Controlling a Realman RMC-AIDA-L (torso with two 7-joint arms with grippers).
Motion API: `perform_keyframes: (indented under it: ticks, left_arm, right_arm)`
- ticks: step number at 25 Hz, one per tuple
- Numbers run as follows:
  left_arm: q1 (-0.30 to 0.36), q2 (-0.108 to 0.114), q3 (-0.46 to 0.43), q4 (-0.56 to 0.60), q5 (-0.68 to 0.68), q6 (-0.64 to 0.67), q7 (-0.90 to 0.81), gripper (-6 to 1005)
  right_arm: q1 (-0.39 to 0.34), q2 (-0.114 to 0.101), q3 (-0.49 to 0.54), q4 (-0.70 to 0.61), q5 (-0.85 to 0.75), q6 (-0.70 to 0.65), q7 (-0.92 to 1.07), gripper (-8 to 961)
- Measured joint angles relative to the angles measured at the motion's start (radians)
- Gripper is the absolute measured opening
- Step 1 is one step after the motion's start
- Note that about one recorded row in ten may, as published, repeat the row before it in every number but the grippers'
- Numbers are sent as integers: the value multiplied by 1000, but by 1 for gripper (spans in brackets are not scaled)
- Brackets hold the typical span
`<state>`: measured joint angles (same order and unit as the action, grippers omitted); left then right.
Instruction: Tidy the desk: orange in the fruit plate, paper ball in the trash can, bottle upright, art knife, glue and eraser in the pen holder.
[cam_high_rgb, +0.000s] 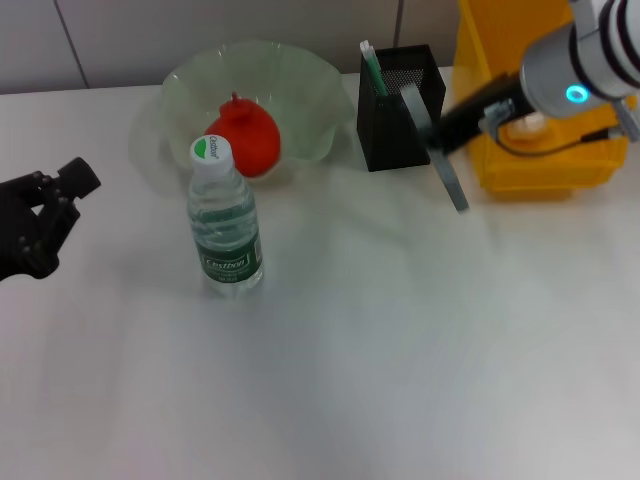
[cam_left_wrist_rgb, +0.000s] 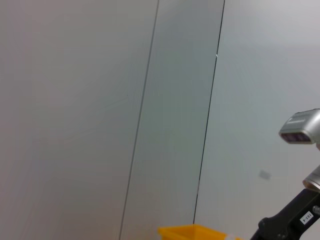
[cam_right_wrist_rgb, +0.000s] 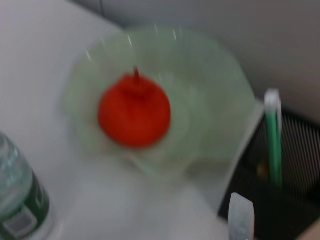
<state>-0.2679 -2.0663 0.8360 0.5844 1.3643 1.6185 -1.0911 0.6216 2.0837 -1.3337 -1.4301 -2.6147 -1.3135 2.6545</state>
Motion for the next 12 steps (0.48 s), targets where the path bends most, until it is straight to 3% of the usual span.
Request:
perform_keyframes:
  ticks: [12]
  left_arm:
    - [5,-1,-1,-9,-52,3,4,27]
  right_arm:
    - [-30,-2,111,-156,165,46,-135,135]
